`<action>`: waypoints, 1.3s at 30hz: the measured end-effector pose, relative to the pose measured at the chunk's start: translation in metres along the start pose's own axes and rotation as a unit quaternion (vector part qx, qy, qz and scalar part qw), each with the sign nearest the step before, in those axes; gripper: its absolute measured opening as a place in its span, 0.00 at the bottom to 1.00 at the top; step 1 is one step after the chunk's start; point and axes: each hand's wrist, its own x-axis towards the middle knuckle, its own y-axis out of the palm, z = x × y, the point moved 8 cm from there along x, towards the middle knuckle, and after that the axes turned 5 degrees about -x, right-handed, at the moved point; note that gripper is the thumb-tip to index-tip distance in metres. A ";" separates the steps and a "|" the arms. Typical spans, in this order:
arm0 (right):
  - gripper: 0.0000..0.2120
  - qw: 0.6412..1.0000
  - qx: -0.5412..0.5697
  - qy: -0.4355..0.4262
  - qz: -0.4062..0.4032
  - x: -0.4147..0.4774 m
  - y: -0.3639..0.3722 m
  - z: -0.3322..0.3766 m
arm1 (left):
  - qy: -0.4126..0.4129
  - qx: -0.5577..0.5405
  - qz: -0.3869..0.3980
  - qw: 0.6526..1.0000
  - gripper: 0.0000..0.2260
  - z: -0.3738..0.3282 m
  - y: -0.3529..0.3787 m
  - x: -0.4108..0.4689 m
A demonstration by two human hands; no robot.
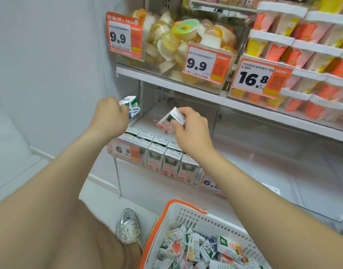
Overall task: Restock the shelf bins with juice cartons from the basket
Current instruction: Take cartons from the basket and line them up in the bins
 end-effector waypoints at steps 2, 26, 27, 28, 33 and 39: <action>0.12 1.000 -0.015 -0.001 0.021 0.026 0.029 0.002 | 0.023 0.075 -0.025 0.997 0.09 0.006 -0.004 0.011; 0.33 0.914 0.360 0.101 0.159 0.065 0.085 0.034 | 0.047 0.059 0.038 0.996 0.04 -0.021 0.004 -0.008; 0.33 0.880 0.425 0.130 0.169 0.054 0.073 0.034 | 0.040 0.034 0.047 0.998 0.06 -0.028 0.006 -0.013; 0.31 0.854 0.467 0.145 0.178 0.043 0.060 0.034 | 0.019 -0.011 0.055 0.998 0.08 -0.033 0.008 -0.018; 0.22 0.847 0.472 0.170 0.177 -0.004 -0.001 -0.001 | -0.045 -0.167 0.096 0.980 0.08 -0.054 0.032 -0.041; 0.09 0.920 0.343 0.149 0.116 -0.048 -0.074 -0.056 | 0.028 -0.101 0.291 0.951 0.20 -0.112 0.089 -0.098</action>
